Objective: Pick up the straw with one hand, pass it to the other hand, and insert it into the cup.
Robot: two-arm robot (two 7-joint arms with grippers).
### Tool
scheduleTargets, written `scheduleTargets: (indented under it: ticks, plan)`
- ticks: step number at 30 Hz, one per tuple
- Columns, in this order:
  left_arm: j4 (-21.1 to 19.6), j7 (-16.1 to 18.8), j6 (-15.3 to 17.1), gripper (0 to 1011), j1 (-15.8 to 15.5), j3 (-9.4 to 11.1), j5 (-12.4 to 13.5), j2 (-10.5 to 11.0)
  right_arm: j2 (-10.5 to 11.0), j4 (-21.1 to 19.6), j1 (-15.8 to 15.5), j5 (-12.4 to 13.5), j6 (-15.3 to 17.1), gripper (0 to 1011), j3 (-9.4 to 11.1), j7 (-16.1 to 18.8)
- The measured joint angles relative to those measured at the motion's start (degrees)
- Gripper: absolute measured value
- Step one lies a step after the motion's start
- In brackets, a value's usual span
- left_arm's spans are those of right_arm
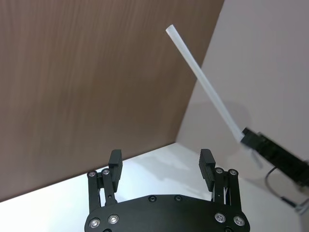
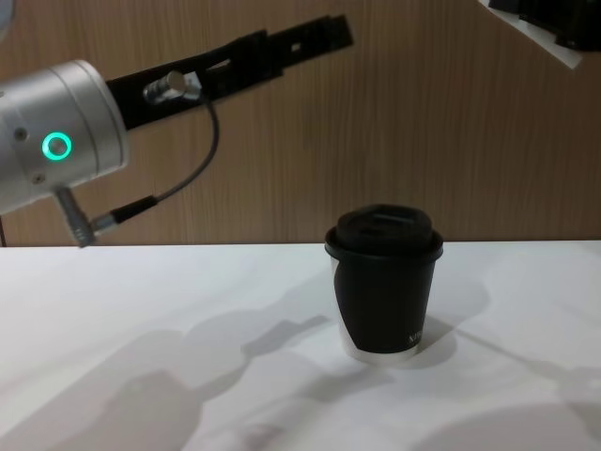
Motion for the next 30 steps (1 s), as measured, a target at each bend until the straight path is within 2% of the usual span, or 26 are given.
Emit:
scheduleTargets:
  ticks: [6,12,23,30]
  plan:
    - [3.1,-3.5,1.8,1003,-1.9,0.3,-5.1,-2.2,0.0,0.0,0.0,0.0,0.0,2,0.0,0.0]
    - [6.5,-6.3,3.4,1003,-4.1,1.0,-9.0,-4.2,0.0,0.0,0.0,0.0,0.0,2,0.0,0.0]
    - [11.6,-10.9,5.5,1003,-7.3,1.7,-14.5,-6.9,0.0,0.0,0.0,0.0,0.0,2,0.0,0.0]
    - [13.9,-13.6,6.3,1003,-8.5,1.8,-17.1,-7.9,0.0,0.0,0.0,0.0,0.0,2,0.0,0.0]
